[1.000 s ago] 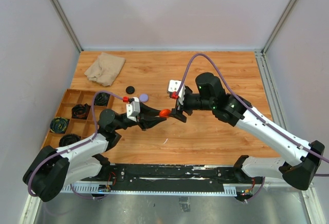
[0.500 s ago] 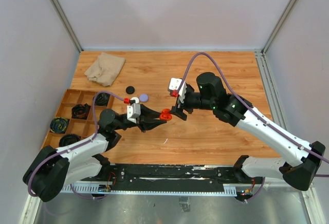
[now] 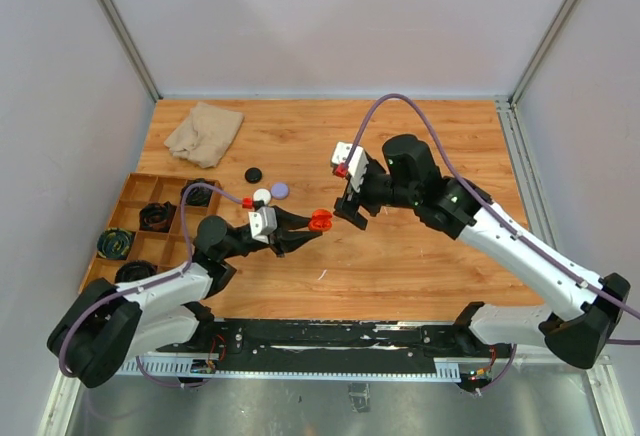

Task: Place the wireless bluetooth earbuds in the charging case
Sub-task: Open the charging case, then pick up the earbud from the center of the board.

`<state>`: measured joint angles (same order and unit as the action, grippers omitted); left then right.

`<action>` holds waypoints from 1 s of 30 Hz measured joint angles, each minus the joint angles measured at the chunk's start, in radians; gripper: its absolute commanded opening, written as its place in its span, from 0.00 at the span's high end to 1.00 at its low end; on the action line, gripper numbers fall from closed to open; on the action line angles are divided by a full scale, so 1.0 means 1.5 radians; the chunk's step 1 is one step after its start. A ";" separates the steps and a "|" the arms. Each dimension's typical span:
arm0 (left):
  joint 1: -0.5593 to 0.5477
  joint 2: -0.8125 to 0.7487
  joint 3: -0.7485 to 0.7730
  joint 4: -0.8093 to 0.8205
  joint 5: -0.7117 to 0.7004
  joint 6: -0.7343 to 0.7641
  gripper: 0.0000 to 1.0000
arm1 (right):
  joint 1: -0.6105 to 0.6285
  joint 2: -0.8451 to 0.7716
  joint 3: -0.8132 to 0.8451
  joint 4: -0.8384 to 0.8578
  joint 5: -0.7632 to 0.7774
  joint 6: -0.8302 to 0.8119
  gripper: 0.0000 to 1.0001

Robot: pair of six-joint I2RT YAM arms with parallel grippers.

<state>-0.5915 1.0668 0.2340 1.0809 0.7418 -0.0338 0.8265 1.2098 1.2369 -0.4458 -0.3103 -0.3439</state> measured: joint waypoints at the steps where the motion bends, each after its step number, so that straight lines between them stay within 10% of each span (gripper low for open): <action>1: 0.000 0.007 -0.003 0.005 -0.007 0.006 1.00 | -0.010 0.000 0.001 -0.002 0.005 0.004 0.21; 30: 0.091 0.228 -0.036 0.291 0.047 -0.058 1.00 | -0.475 0.266 0.001 -0.018 0.203 0.230 0.48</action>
<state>-0.4553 1.4090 0.1806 1.5169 0.8116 -0.1204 0.1135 1.6081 1.2381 -0.4725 -0.0055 0.0010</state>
